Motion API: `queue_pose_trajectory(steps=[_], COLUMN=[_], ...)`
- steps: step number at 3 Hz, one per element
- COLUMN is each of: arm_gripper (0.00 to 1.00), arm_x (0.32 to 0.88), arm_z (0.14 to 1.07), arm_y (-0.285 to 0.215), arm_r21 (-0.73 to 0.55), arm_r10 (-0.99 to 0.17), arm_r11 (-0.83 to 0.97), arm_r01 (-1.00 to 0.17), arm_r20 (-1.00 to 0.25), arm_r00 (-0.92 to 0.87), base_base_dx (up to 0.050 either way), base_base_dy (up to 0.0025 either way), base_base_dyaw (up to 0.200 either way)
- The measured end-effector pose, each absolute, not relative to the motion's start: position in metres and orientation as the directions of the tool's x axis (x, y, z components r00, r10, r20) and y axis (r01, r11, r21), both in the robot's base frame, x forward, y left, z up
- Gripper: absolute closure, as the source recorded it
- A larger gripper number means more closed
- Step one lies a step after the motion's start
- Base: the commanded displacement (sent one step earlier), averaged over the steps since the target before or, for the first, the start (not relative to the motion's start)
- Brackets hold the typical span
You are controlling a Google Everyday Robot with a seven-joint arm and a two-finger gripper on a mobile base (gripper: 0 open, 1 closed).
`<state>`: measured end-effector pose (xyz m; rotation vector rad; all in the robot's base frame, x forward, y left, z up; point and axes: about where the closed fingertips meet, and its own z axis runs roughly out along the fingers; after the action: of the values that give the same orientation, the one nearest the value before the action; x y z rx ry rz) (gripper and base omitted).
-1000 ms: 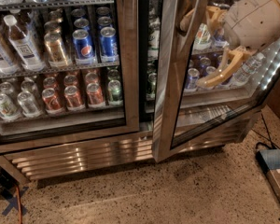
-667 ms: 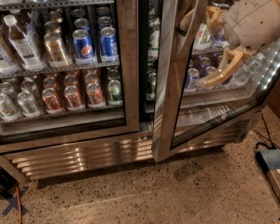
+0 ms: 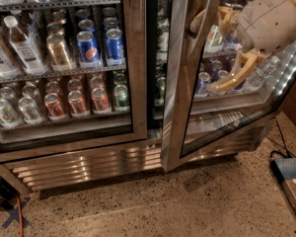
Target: Open right fridge door
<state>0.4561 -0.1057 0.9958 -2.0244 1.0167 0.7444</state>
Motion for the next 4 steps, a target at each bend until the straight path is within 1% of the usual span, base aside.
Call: queue_pose_trajectory(steps=[4], arm_gripper=[0.38], arm_x=[0.4561], arm_z=[0.9958], arm_y=[-0.1057], arm_r21=[-0.353], arm_r10=[-0.411], arm_r11=[-0.413], arm_r01=[-0.839], arm_r20=[-0.751], arm_r00=[0.518], base_base_dx=[0.0], base_base_dy=[0.0], base_base_dyaw=[0.0])
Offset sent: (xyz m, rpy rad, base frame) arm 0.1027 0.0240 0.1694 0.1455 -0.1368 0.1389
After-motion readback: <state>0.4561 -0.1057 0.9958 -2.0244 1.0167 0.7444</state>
